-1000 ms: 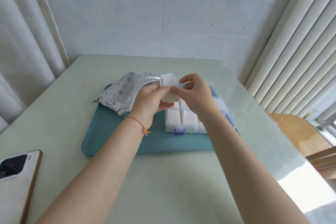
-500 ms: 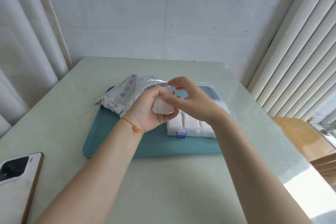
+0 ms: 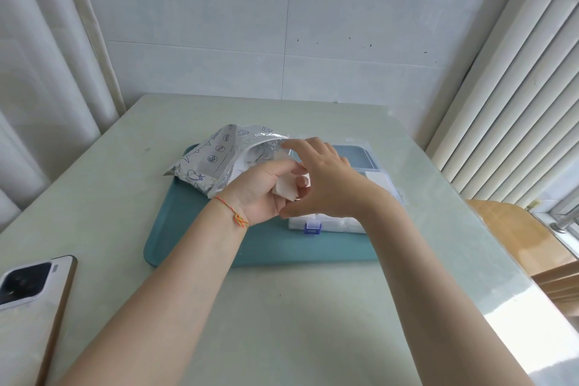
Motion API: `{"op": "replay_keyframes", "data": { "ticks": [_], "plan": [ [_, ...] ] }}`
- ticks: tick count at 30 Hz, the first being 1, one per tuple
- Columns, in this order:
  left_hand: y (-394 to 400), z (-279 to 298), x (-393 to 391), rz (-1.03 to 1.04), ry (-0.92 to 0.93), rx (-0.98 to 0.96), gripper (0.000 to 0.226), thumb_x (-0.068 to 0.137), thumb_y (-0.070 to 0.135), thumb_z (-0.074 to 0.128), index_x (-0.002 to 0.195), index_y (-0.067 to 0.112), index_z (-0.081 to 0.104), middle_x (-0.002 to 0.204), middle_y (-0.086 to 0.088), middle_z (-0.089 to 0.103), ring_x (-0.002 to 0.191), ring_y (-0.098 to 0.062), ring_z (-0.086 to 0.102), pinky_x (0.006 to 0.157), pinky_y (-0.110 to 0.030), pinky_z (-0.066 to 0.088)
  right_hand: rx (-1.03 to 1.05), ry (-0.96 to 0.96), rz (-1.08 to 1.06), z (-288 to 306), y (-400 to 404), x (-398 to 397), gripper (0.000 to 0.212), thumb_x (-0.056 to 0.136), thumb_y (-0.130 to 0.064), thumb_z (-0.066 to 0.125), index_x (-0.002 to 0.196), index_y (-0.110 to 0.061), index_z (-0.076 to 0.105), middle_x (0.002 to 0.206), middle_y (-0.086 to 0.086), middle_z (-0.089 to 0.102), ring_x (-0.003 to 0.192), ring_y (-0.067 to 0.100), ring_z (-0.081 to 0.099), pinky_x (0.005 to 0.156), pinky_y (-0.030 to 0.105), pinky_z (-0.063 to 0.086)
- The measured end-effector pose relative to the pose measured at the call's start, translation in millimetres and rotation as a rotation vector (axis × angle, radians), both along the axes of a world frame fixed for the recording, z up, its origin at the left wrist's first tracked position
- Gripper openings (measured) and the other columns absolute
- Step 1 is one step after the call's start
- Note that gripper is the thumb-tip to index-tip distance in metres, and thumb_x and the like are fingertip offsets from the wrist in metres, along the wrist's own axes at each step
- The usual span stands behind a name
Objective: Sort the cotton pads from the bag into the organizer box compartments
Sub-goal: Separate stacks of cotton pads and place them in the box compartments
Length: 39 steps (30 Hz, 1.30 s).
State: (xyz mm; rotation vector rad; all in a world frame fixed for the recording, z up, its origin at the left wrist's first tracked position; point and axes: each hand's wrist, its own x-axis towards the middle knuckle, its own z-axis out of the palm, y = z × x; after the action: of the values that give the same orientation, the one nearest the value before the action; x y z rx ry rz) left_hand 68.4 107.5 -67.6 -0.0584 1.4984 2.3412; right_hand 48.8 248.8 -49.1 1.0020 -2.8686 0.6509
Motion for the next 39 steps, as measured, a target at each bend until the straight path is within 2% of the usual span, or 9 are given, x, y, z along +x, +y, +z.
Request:
{"op": "replay_keyframes", "data": {
  "ticks": [6, 10, 15, 18, 25, 27, 31, 35, 39],
  "plan": [
    [3.6, 3.5, 5.7, -0.091, 0.158, -0.097, 0.030, 0.095, -0.003, 0.044, 0.078, 0.017, 0.059, 0.046, 0.008, 0.056, 0.045, -0.003, 0.057, 0.052, -0.019, 0.046, -0.067, 0.019, -0.008, 1.8, -1.1, -1.1, 0.080, 0.072, -0.045, 0.081, 0.138, -0.029, 0.039, 0.124, -0.008, 0.049, 0.121, 0.016, 0.043, 0.101, 0.037, 0.029],
    [3.6, 5.4, 6.5, -0.122, 0.213, -0.123, 0.024, 0.095, -0.001, 0.047, 0.088, 0.018, 0.059, 0.053, 0.010, 0.060, 0.052, -0.002, 0.060, 0.054, -0.019, 0.047, -0.065, 0.024, -0.021, 2.3, -1.4, 0.7, 0.098, 0.068, -0.050, 0.082, 0.147, -0.033, 0.026, 0.126, -0.004, 0.048, 0.123, 0.018, 0.042, 0.103, 0.039, 0.029],
    [2.2, 0.4, 2.4, -0.067, 0.161, -0.079, 0.015, 0.087, 0.007, 0.062, 0.094, 0.020, 0.064, 0.068, 0.005, 0.063, 0.065, -0.009, 0.062, 0.060, -0.023, 0.050, -0.053, 0.064, -0.002, 4.9, -3.3, 2.0, 0.072, 0.075, -0.039, 0.079, 0.137, -0.027, 0.044, 0.125, -0.010, 0.051, 0.119, 0.016, 0.041, 0.103, 0.037, 0.029],
    [-1.7, -0.7, 0.4, -0.057, 0.108, -0.062, 0.020, 0.073, 0.016, 0.073, 0.090, 0.020, 0.064, 0.073, 0.003, 0.055, 0.068, -0.010, 0.056, 0.058, -0.022, 0.049, -0.082, 0.056, 0.027, 7.9, -2.0, 4.9, 0.088, 0.071, -0.042, 0.082, 0.145, -0.031, 0.034, 0.135, -0.012, 0.046, 0.124, 0.014, 0.039, 0.103, 0.036, 0.028],
    [4.5, -1.3, 2.1, -0.046, 0.152, -0.077, 0.029, 0.078, 0.003, 0.059, 0.103, 0.018, 0.062, 0.085, -0.006, 0.052, 0.076, -0.017, 0.057, 0.061, -0.026, 0.053, -0.131, 0.080, 0.052, 7.1, -5.5, 6.8, 0.091, 0.071, -0.032, 0.082, 0.147, -0.031, 0.032, 0.130, -0.012, 0.050, 0.124, 0.013, 0.041, 0.103, 0.033, 0.027],
    [3.9, -0.7, 2.2, -0.033, 0.134, -0.076, 0.030, 0.070, 0.008, 0.065, 0.097, 0.019, 0.059, 0.081, -0.007, 0.040, 0.074, -0.018, 0.046, 0.057, -0.023, 0.050, -0.096, 0.081, 0.057, 5.5, -6.5, 6.9, 0.097, 0.070, -0.038, 0.083, 0.149, -0.033, 0.028, 0.134, -0.012, 0.047, 0.124, 0.013, 0.040, 0.104, 0.035, 0.027],
    [3.5, 0.8, 1.5, -0.025, 0.114, -0.048, 0.015, 0.083, 0.009, 0.061, 0.085, 0.023, 0.065, 0.079, -0.001, 0.055, 0.072, -0.014, 0.058, 0.058, -0.022, 0.051, -0.089, 0.075, 0.069, 0.8, -9.9, 6.5, 0.093, 0.072, -0.031, 0.079, 0.149, -0.034, 0.027, 0.139, -0.009, 0.048, 0.127, 0.016, 0.045, 0.104, 0.037, 0.031],
    [2.1, -3.5, -1.7, 0.002, 0.104, -0.050, 0.017, 0.089, 0.011, 0.061, 0.075, 0.022, 0.060, 0.066, 0.002, 0.053, 0.062, -0.012, 0.052, 0.057, -0.023, 0.042, -0.091, 0.069, 0.111, 0.7, -11.9, 8.2, 0.093, 0.073, -0.026, 0.077, 0.150, -0.035, 0.027, 0.134, -0.012, 0.049, 0.104, 0.014, 0.052, 0.101, 0.038, 0.038],
    [0.2, -5.4, -3.0, 0.002, 0.113, -0.061, 0.018, 0.075, 0.007, 0.071, 0.087, 0.017, 0.061, 0.057, 0.006, 0.047, 0.049, -0.007, 0.041, 0.050, -0.020, 0.030, -0.221, -0.173, 0.137, 11.8, 1.3, 6.9, 0.089, 0.075, -0.029, 0.081, 0.147, -0.040, 0.030, 0.138, -0.018, 0.045, 0.119, 0.004, 0.051, 0.097, 0.018, 0.041]
  ]
}}
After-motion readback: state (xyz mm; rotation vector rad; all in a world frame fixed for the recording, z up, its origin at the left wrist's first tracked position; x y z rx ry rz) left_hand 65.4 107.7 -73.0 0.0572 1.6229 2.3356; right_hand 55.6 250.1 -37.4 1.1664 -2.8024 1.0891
